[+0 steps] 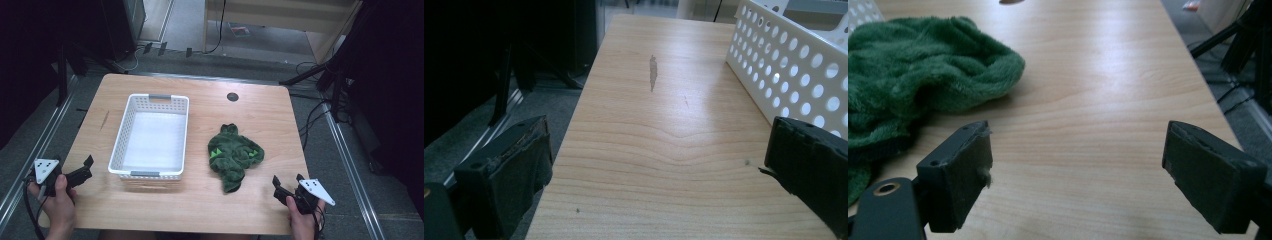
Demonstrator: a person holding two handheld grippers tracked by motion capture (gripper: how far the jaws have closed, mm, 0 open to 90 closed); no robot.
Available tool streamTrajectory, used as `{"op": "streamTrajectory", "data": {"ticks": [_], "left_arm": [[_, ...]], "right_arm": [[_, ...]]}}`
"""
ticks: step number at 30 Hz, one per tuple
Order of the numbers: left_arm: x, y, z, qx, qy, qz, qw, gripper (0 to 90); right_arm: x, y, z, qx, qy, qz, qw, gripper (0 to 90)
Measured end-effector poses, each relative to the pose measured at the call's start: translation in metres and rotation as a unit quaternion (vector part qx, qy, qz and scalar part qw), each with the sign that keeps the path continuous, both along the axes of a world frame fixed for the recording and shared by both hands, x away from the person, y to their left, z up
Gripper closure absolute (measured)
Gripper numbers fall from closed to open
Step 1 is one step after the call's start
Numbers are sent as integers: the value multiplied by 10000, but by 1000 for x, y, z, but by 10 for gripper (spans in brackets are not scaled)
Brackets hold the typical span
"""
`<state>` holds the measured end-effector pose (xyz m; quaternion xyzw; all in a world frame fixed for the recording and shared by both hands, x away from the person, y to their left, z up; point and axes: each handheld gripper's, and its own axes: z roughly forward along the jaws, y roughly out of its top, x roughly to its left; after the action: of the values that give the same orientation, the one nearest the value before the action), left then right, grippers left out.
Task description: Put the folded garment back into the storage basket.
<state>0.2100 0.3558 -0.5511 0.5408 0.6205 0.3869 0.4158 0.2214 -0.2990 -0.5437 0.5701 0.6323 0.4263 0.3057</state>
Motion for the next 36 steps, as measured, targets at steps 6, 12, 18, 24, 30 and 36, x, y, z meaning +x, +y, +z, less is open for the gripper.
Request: {"op": "streamTrajectory", "data": {"ticks": [6,12,18,24,30,36], "left_arm": [[1,0,0,-34,17,19,10000,0],[1,-2,0,68,27,23,10000,0],[1,-2,0,80,59,1,10000,0],[2,-4,0,152,81,15,9999,0],[2,-3,0,112,93,32,9999,0],[2,-1,0,33,57,10,10000,0]], "right_arm": [[3,8,4,37,315,6,9995,125],[3,28,20,-325,497,99,9982,128],[5,33,28,-483,744,87,9960,127],[13,37,41,-545,1150,219,9916,109],[32,41,52,-611,1911,258,9793,94],[47,47,65,-710,2450,265,9666,90]]}}
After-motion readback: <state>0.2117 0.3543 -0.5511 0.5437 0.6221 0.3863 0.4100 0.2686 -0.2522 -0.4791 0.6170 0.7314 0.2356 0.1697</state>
